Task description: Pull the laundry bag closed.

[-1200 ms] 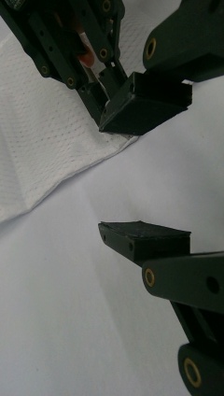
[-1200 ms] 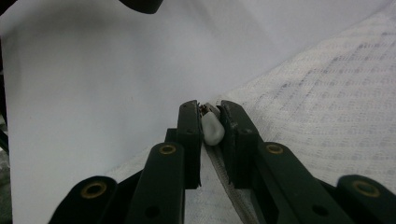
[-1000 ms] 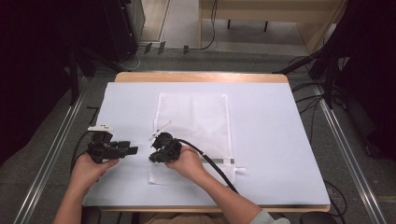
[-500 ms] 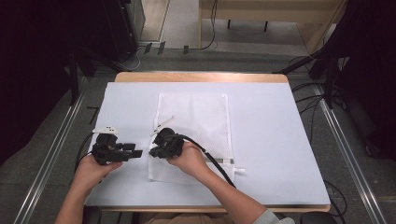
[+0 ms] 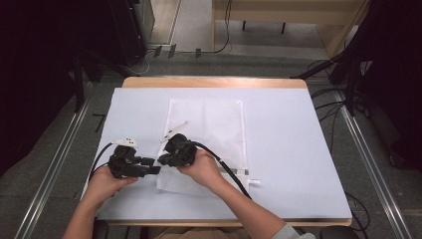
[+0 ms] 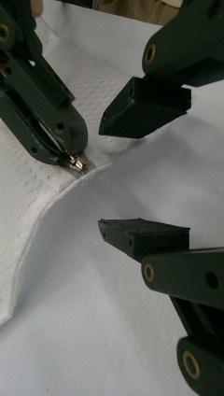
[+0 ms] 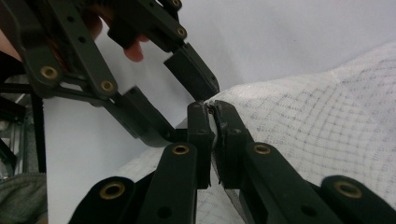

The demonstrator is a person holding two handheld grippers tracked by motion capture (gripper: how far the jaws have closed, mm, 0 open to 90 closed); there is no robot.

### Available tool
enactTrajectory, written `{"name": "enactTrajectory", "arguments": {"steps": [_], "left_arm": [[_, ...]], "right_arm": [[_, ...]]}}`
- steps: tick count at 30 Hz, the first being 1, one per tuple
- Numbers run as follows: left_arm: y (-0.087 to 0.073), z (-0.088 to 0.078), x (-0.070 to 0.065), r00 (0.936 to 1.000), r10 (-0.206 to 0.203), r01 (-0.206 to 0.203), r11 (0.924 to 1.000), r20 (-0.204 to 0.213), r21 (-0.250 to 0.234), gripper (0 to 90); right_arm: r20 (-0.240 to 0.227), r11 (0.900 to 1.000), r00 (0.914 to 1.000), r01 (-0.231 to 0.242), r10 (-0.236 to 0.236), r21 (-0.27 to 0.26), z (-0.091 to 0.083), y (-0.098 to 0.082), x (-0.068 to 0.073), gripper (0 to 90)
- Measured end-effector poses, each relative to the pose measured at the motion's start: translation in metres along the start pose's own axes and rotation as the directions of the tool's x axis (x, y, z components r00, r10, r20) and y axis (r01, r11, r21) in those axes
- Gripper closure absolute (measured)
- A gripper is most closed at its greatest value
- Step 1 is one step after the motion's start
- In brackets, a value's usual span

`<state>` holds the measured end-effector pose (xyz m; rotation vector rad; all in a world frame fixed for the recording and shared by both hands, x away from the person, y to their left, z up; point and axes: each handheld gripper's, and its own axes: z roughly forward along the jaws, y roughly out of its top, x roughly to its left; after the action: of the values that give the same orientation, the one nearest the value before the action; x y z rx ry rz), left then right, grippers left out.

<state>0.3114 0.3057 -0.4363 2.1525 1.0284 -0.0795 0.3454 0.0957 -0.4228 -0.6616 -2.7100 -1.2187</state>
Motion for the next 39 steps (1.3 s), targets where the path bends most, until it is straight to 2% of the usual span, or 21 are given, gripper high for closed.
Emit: {"name": "enactTrajectory", "arguments": {"steps": [4, 7, 10, 17, 18, 20, 21, 26, 31, 32, 35, 39], "left_arm": [[0.001, 0.005, -0.001, 0.9999, 0.008, -0.009, 0.9998, 0.012, 0.016, 53.2], [0.002, 0.008, -0.002, 0.9997, 0.008, -0.009, 0.9992, 0.022, 0.038, 57.7], [0.003, 0.01, -0.004, 0.9995, 0.02, -0.021, 0.999, 0.024, 0.039, 63.1], [0.005, 0.011, -0.007, 0.9988, 0.046, -0.047, 0.998, 0.016, 0.043, 66.1], [0.005, 0.011, -0.008, 0.9985, 0.052, -0.053, 0.9976, 0.018, 0.045, 69.9], [0.005, 0.011, -0.009, 0.9981, 0.059, -0.06, 0.9971, 0.015, 0.047, 72.0], [0.006, 0.011, -0.009, 0.9983, 0.053, -0.055, 0.9971, 0.025, 0.053, 74.2], [0.007, 0.012, -0.012, 0.9983, 0.055, -0.056, 0.9963, 0.02, 0.065, 78.2], [0.01, 0.011, -0.012, 0.9995, 0.029, -0.03, 0.9961, 0.012, 0.083, 86.0], [0.011, 0.01, -0.011, 0.9998, 0.01, -0.012, 0.9955, 0.015, 0.094, 86.3], [0.012, 0.008, -0.011, 0.9998, 0.015, -0.016, 0.9951, 0.012, 0.097, 87.3], [0.012, 0.007, -0.011, 1.0, 0.001, -0.001, 0.9943, 0.002, 0.107, 87.7]], "right_arm": [[-0.014, 1.0, 0.9999, -0.007, 0.007, -0.008, -0.003, 0.001, 0.0, 87.6], [-0.038, 1.0, 0.9992, 0.011, -0.011, -0.008, -0.006, 0.002, 0.001, 87.7], [-0.041, 1.0, 0.999, 0.016, -0.016, -0.001, -0.006, 0.002, 0.002, 87.8], [-0.067, 0.999, 0.9969, 0.043, -0.042, 0.015, -0.005, 0.003, 0.003, 87.8], [-0.073, 0.999, 0.9962, 0.049, -0.047, 0.021, -0.005, 0.003, 0.003, 87.8], [-0.076, 0.998, 0.996, 0.05, -0.048, 0.025, -0.005, 0.003, 0.003, 87.8], [-0.079, 0.998, 0.9956, 0.054, -0.051, 0.029, -0.005, 0.003, 0.003, 87.7], [-0.08, 0.997, 0.995, 0.062, -0.059, 0.043, -0.004, 0.003, 0.002, 87.8], [-0.089, 0.998, 0.9947, 0.056, -0.052, 0.041, -0.006, 0.002, 0.001, 87.8], [-0.089, 0.998, 0.9948, 0.054, -0.05, 0.043, -0.006, 0.002, 0.001, 87.9], [-0.087, 0.998, 0.9954, 0.044, -0.04, 0.038, -0.005, 0.001, 0.0, 87.9], [-0.083, 0.999, 0.9961, 0.033, -0.031, 0.03, -0.003, 0.0, -0.001, 88.0]]}}
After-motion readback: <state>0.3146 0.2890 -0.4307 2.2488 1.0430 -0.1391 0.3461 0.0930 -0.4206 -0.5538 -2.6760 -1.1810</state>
